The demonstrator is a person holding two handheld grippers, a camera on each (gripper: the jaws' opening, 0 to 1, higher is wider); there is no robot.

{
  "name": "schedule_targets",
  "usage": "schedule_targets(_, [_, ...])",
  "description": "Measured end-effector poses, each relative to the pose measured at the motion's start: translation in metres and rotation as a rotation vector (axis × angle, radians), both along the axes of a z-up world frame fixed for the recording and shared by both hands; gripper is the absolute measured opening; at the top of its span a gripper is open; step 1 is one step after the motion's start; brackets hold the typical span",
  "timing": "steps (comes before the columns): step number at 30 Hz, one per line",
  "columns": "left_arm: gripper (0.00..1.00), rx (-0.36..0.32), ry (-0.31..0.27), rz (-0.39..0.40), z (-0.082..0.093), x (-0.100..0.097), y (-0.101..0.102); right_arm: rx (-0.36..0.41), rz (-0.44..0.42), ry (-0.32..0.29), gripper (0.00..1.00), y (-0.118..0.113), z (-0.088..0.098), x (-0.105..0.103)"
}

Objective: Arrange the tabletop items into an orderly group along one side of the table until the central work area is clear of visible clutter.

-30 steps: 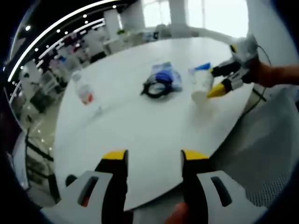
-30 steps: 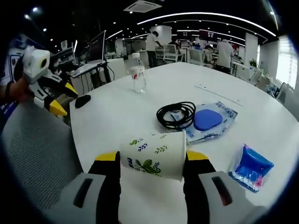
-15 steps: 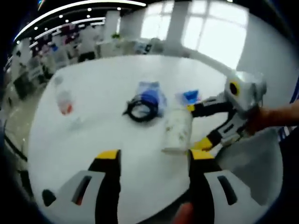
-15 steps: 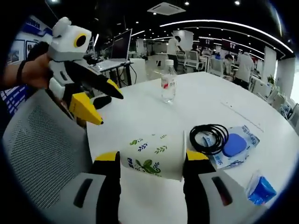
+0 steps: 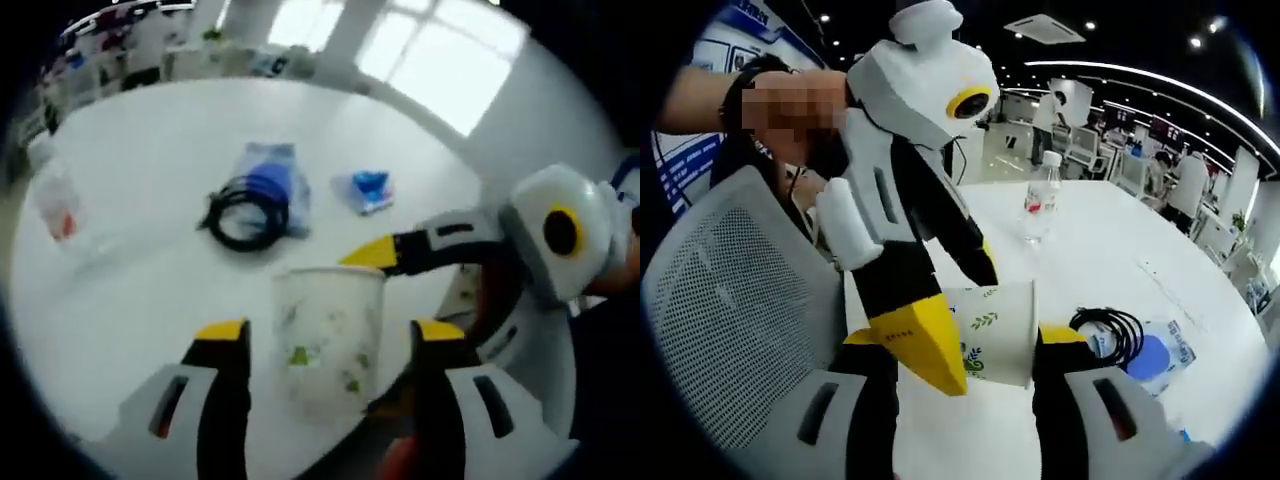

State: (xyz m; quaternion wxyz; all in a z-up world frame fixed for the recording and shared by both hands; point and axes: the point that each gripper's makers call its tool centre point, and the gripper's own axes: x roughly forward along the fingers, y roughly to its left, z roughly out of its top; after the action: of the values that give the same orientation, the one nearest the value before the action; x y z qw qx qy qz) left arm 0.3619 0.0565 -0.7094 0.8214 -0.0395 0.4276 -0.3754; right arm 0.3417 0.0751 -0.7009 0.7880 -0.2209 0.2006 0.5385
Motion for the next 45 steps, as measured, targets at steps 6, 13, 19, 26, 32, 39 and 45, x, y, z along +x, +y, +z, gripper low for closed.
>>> schedule_targets(6, [0.47,-0.004,0.038,0.006,-0.005,-0.006,0.0,-0.009,0.037,-0.03,0.53,0.01,0.005,-0.006])
schedule_targets(13, [0.42,0.022,0.04,0.016,-0.012,-0.011,0.007,-0.016,0.056,-0.028,0.53,0.013,0.001,-0.01])
schedule_targets(19, [0.42,0.059,-0.021,0.034,-0.015,-0.008,0.018,-0.005,0.056,0.013,0.55,0.007,-0.002,-0.015])
schedule_targets(26, [0.42,0.155,-0.137,0.016,-0.016,-0.002,0.044,0.082,-0.035,0.134,0.53,-0.012,-0.004,-0.015])
schedule_targets(32, [0.42,0.074,-0.232,0.2,-0.001,0.021,0.065,0.146,-0.145,0.2,0.49,-0.031,-0.004,-0.007])
schedule_targets(39, [0.42,0.031,-0.318,0.416,0.017,0.053,0.095,0.228,-0.269,0.264,0.47,-0.054,0.001,-0.003])
schedule_targets(45, [0.42,0.04,-0.358,0.523,0.021,0.076,0.106,0.289,-0.356,0.305,0.47,-0.075,0.008,-0.006])
